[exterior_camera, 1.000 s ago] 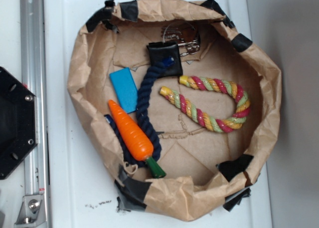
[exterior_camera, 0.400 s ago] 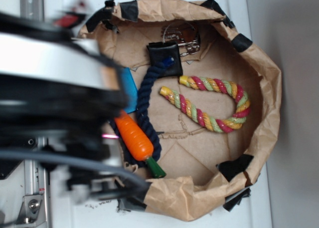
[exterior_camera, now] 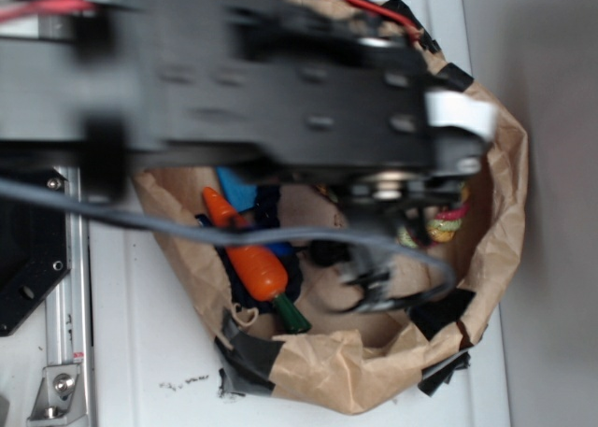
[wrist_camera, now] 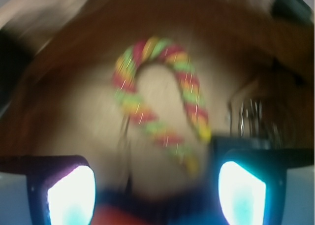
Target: Grab the multicolored rope.
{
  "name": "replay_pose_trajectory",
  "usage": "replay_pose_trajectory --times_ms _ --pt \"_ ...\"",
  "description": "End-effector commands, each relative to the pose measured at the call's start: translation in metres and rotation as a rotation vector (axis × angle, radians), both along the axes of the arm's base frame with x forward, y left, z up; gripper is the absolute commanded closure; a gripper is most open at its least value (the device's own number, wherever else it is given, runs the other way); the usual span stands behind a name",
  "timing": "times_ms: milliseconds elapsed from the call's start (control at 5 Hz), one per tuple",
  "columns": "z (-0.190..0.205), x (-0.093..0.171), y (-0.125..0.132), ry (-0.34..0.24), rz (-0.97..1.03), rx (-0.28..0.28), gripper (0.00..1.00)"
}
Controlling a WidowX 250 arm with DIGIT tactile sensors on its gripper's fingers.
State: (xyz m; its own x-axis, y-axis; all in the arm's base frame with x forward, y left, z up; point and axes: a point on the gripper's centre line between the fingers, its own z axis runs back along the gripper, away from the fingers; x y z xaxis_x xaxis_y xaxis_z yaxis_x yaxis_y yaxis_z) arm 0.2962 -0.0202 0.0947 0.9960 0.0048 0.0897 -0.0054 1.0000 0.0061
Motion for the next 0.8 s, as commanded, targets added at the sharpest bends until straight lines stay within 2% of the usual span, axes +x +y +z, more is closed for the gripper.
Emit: replay_pose_trajectory --times_ms 0,200,400,600 --pt "-0.038 0.034 -0.033 -0.045 -0.101 -0.039 0.00" --pt "-0.071 0.021 -0.078 0.073 -0.190 -0.063 0.00" --pt "-0.089 0.019 -0.089 0.106 -0.182 -0.042 0.00" --pt "-0.106 0.025 -0.085 0.121 -0.156 -0.040 0.83"
